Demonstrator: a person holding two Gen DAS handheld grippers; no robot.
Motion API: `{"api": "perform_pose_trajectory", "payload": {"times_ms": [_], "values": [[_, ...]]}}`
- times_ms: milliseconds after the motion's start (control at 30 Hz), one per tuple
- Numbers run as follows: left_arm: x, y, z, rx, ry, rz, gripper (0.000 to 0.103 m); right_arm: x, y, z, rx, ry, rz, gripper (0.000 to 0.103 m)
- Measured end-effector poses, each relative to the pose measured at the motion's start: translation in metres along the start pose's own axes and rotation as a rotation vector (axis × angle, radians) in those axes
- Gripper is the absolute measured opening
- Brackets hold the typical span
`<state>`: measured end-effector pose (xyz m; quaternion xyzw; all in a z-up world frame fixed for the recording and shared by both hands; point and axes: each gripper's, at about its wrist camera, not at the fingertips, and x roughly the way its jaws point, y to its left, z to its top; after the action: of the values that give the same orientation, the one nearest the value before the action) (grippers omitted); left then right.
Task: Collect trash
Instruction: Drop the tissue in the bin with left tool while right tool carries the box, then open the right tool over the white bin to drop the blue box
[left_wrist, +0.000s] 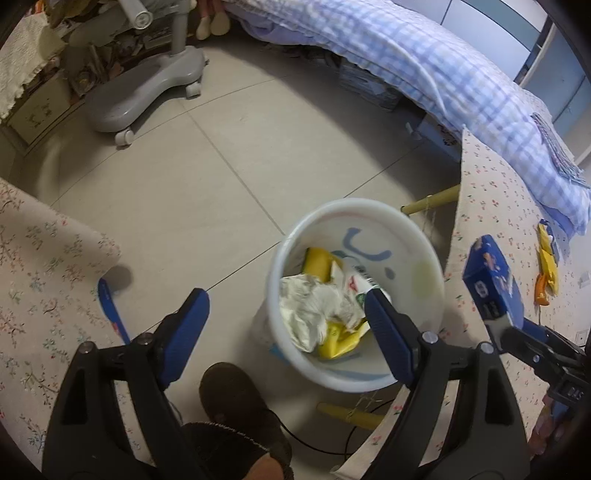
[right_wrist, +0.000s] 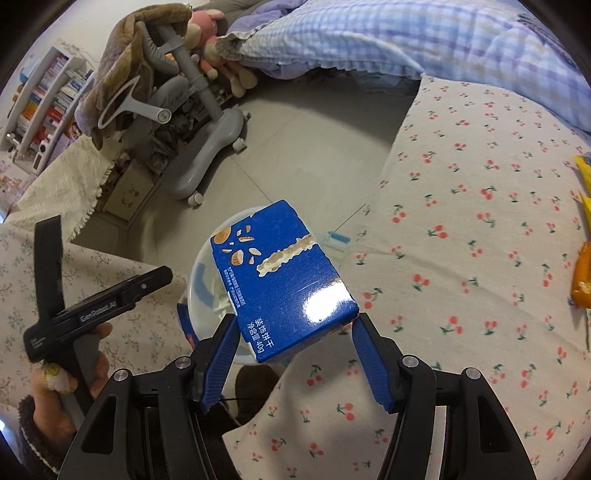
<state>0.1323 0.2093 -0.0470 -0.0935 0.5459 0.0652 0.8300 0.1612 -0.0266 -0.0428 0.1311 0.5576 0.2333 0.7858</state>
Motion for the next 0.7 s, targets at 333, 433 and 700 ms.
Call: {"api": "perform_pose_trajectory", "payload": {"times_ms": [333, 433, 700], "values": [[-0.005, 0.014, -0.002, -0.013, -0.006, 0.023, 0.094, 0.029, 0.015, 0.007, -0.006, 0.029, 0.028, 0.070], [-0.006, 0.011, -0.003, -0.005, -0.007, 0.015, 0.094, 0.024, 0.019, 0.005, -0.024, 0.018, 0.019, 0.079], [-0.013, -0.004, -0.005, -0.006, -0.016, -0.018, 0.095, -0.011, 0.004, -0.004, -0.035, -0.049, -0.070, 0.079]]}}
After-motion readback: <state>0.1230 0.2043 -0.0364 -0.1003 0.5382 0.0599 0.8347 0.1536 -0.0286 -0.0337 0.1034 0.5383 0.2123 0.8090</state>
